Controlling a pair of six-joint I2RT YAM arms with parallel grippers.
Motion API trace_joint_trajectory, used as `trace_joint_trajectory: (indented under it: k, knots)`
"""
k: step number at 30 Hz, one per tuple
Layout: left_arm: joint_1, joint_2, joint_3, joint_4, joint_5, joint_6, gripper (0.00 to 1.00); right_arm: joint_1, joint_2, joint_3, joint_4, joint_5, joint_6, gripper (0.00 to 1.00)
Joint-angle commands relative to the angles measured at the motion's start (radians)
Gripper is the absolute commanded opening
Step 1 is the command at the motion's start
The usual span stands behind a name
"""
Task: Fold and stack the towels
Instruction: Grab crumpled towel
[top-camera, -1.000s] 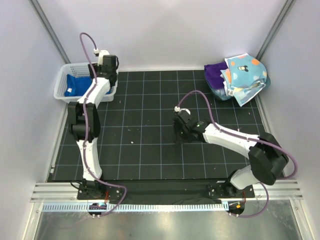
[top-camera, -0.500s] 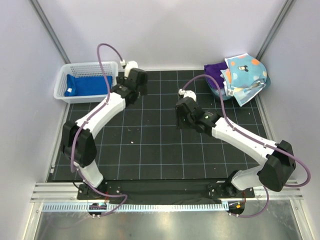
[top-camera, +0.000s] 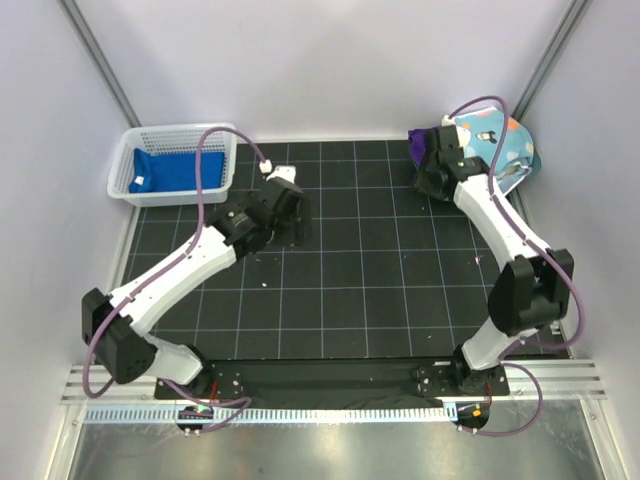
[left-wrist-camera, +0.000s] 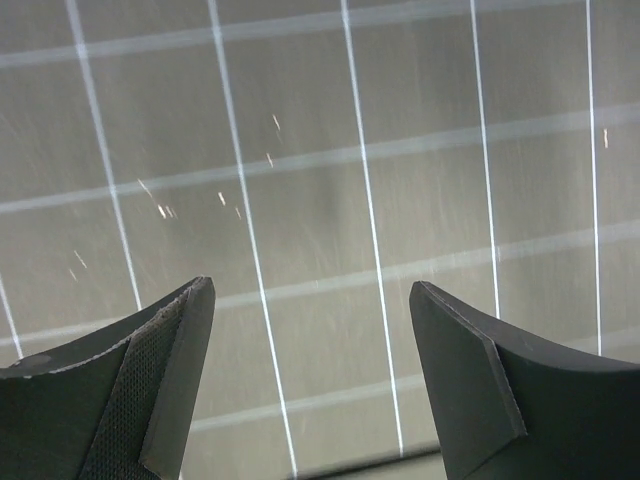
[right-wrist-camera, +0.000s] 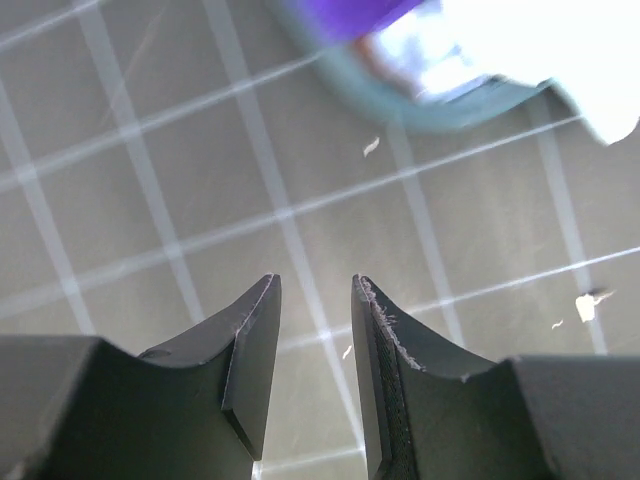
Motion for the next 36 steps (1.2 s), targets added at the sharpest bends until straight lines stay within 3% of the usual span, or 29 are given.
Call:
trace_joint_trajectory:
  k: [1,6,10,15,20,28,36]
  knots:
    - [-0.047,-0.061,-0.038,-0.072,0.086,0.016,0.83,-0.108,0.131,0.179,-0.004,0.029,-0.028,0.41]
    - [-0.08,-0.156,-0.137,-0.028,0.136,0.036,0.83,-0.223,0.341,0.422,-0.039,0.028,-0.028,0.41]
    - [-0.083,-0.214,-0.214,0.027,0.14,0.057,0.84,-0.237,0.501,0.661,-0.094,0.081,-0.011,0.41]
    - [-0.081,-0.291,-0.282,0.063,0.129,0.077,0.85,-0.279,0.639,0.78,-0.091,0.112,-0.011,0.41]
    - [-0.081,-0.331,-0.294,0.064,0.135,0.088,0.86,-0.285,0.671,0.768,-0.056,0.152,0.004,0.4]
    - [-0.078,-0.348,-0.299,0.066,0.155,0.09,0.86,-0.285,0.59,0.623,0.061,0.16,0.0,0.4]
    - [-0.074,-0.346,-0.302,0.067,0.167,0.09,0.87,-0.285,0.555,0.597,0.082,0.181,-0.022,0.41]
